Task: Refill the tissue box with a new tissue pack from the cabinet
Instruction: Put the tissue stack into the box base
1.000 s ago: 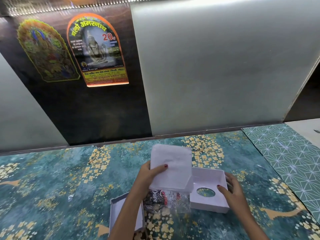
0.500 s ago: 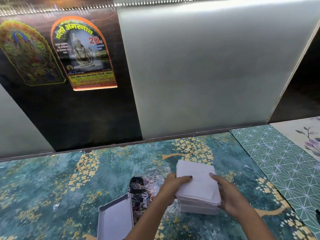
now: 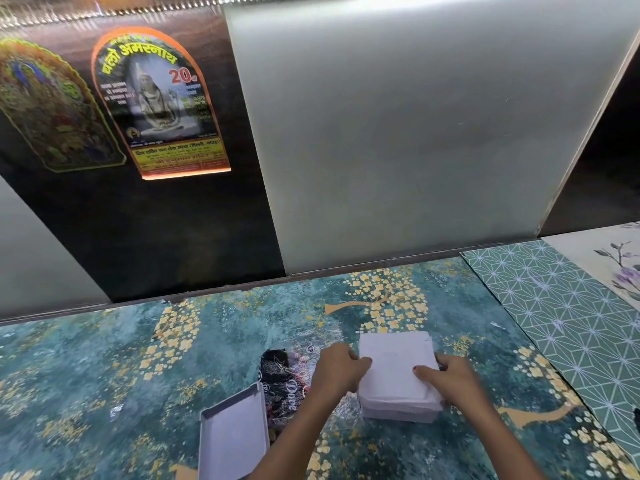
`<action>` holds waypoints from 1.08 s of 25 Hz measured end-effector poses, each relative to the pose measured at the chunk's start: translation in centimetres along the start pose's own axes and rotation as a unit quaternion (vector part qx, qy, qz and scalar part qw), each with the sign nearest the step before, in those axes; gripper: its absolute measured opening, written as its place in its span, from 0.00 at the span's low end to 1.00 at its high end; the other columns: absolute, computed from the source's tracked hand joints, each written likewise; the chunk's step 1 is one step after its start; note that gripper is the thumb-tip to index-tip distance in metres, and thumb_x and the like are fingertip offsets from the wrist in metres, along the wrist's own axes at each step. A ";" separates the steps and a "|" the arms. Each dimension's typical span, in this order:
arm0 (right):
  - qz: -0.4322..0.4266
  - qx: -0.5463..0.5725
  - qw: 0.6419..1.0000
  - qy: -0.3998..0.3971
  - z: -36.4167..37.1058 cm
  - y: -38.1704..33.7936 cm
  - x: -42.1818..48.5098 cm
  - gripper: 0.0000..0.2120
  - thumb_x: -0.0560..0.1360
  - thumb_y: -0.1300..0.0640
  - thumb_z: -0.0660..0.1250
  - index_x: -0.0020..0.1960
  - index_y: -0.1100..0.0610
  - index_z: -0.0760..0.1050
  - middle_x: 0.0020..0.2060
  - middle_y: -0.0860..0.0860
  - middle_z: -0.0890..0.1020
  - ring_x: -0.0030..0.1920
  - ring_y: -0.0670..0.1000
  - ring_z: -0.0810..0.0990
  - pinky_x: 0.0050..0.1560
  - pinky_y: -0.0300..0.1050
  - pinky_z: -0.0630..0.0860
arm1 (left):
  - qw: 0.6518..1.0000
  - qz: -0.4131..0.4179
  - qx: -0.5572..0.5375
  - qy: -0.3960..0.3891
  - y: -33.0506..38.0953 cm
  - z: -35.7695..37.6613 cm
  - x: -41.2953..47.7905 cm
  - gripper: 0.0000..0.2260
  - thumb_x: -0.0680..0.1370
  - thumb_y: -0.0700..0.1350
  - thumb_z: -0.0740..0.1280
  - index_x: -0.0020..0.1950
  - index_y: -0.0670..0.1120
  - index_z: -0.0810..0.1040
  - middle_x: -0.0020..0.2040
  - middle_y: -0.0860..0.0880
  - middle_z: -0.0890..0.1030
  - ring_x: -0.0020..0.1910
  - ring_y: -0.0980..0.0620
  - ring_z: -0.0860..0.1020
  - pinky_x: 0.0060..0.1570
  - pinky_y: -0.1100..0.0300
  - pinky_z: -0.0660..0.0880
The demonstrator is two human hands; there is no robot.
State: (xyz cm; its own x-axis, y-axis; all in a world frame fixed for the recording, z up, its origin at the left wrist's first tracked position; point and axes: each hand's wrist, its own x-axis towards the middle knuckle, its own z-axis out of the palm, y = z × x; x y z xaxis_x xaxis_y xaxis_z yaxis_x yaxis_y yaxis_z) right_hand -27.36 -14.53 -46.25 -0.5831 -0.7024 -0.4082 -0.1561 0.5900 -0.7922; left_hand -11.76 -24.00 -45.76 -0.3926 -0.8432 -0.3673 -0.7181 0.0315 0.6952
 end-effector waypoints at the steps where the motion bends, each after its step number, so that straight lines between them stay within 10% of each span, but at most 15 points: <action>1: -0.008 -0.013 1.000 0.005 0.1 0.0 -0.1 0.14 0.68 0.59 0.70 0.52 0.64 0.78 0.39 0.57 0.81 0.36 0.55 0.79 0.35 0.45 0.72 | 0.999 0.017 0.024 0.029 0.0 0.0 -0.1 0.06 0.71 0.48 0.65 0.38 0.46 0.75 0.41 0.42 0.78 0.35 0.47 0.76 0.33 0.60 0.70; 5: -0.152 -0.116 0.976 0.102 -0.7 -0.1 -0.5 0.26 0.69 0.54 0.70 0.65 0.58 0.69 0.56 0.59 0.73 0.53 0.58 0.74 0.51 0.47 0.71 | 0.974 0.188 0.128 0.014 0.5 -0.2 -0.8 0.23 0.73 0.49 0.66 0.66 0.46 0.67 0.65 0.46 0.71 0.64 0.47 0.69 0.61 0.55 0.67; 9: -0.228 -0.372 0.898 -0.051 -0.9 0.5 -0.9 0.29 0.71 0.42 0.64 0.70 0.45 0.60 0.73 0.48 0.59 0.73 0.53 0.54 0.71 0.54 0.57 | 0.906 0.305 0.288 -0.062 0.7 0.7 -0.9 0.25 0.75 0.48 0.64 0.71 0.49 0.62 0.74 0.46 0.63 0.71 0.48 0.61 0.69 0.52 0.61; 15: -0.092 -0.470 0.871 -0.108 0.8 1.0 -0.2 0.33 0.73 0.38 0.57 0.73 0.42 0.48 0.76 0.44 0.46 0.74 0.60 0.39 0.67 0.73 0.46 | 0.873 0.235 0.409 -0.124 -0.8 2.2 1.1 0.24 0.77 0.48 0.61 0.72 0.48 0.59 0.77 0.44 0.53 0.75 0.47 0.52 0.71 0.41 0.50; 27: -0.064 -0.646 0.751 -0.121 3.1 -0.2 1.7 0.31 0.73 0.38 0.57 0.72 0.44 0.53 0.76 0.50 0.51 0.73 0.66 0.37 0.66 0.74 0.38 | 0.798 0.154 0.559 -0.165 1.6 4.1 1.4 0.22 0.77 0.50 0.61 0.71 0.48 0.62 0.76 0.43 0.55 0.74 0.41 0.51 0.69 0.30 0.45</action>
State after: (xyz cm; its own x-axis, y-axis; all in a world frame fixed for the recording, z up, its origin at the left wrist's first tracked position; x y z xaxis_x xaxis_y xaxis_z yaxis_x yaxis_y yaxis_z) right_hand -25.90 -17.12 -48.17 -0.3599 -0.7466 -0.5595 -0.9329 0.2957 0.2056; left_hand -15.84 -22.98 -47.65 -0.6467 -0.5217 -0.5565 -0.5498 0.8245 -0.1339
